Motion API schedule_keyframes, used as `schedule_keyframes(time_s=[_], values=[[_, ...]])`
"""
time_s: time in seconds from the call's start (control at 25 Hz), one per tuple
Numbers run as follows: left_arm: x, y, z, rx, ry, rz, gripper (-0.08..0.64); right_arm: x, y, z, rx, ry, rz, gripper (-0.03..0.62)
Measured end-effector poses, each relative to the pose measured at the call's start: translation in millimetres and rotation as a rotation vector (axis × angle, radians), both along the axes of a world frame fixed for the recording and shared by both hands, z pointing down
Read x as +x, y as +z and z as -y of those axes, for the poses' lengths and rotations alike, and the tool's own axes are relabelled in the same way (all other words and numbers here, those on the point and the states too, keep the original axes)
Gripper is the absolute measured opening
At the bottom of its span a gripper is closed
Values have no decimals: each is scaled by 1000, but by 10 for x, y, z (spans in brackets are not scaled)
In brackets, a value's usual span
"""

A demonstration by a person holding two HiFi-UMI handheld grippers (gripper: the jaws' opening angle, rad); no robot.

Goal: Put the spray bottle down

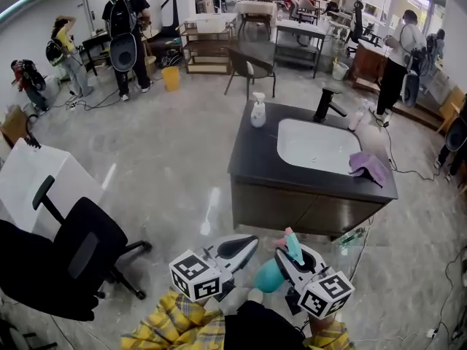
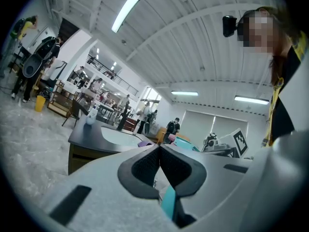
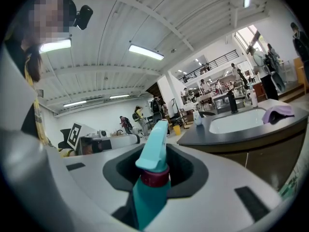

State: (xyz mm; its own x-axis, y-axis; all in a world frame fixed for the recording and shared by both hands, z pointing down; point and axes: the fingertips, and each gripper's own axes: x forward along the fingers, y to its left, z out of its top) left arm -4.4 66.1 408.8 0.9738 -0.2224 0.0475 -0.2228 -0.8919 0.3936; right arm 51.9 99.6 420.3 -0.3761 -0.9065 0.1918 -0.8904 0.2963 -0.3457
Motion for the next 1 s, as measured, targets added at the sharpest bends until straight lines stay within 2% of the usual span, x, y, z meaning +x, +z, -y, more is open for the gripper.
schedule_keyframes(time_s=[0.56, 1.0], values=[[815, -35, 505, 18, -37, 1, 5, 772, -32, 576, 26, -57, -9, 117], [920, 69, 769, 5, -81, 12, 6, 917, 107, 803, 7, -78, 10, 117]])
